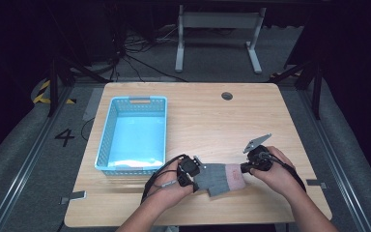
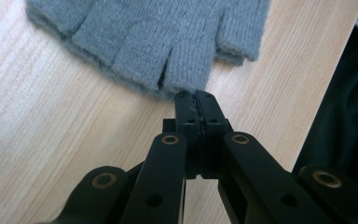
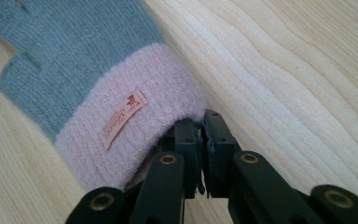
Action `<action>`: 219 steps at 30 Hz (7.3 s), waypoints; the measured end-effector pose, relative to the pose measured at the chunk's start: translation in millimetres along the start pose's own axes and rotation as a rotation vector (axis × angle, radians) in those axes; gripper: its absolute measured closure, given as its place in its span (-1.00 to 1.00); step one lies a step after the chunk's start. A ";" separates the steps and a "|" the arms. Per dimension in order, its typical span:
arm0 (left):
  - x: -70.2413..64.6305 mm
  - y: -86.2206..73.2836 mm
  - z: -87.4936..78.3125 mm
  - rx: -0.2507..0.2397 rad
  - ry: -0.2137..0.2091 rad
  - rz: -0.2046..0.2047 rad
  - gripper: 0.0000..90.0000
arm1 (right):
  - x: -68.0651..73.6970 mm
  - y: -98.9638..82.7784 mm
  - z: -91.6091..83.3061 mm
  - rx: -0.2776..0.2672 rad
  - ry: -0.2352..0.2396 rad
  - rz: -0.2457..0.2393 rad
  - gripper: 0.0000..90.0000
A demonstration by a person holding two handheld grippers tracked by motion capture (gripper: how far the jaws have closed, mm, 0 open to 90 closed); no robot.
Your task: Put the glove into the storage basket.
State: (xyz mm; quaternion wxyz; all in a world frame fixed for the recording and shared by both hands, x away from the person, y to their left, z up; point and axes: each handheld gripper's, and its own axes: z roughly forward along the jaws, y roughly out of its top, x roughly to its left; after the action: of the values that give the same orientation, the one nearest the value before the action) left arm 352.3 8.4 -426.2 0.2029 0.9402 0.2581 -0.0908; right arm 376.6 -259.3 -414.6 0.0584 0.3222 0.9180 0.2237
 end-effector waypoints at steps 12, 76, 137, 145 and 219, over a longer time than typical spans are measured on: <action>0.6 -0.7 -4.3 0.000 0.011 -0.006 0.96 | -3.1 -3.4 -5.0 -0.009 -0.018 0.007 0.74; -9.6 56.9 25.5 -0.140 0.149 0.085 -0.42 | -18.4 -41.3 -37.1 -0.082 -0.027 0.179 0.36; -22.6 59.3 -10.9 -0.100 0.169 0.139 0.56 | -25.0 -45.6 -44.5 -0.141 -0.026 0.209 0.35; -21.6 52.8 -32.9 -0.120 0.173 0.153 0.56 | -29.1 -43.9 -42.5 -0.140 -0.021 0.211 0.34; 155.6 -13.3 -170.9 -0.186 0.380 -0.119 0.53 | -48.1 -40.5 -40.8 -0.155 -0.031 0.235 0.32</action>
State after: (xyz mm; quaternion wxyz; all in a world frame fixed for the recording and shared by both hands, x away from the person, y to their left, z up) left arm 488.9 161.9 -319.5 0.2309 0.9007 0.3541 0.1005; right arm 381.2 -332.3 -398.1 0.0707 0.4256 0.8527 0.2944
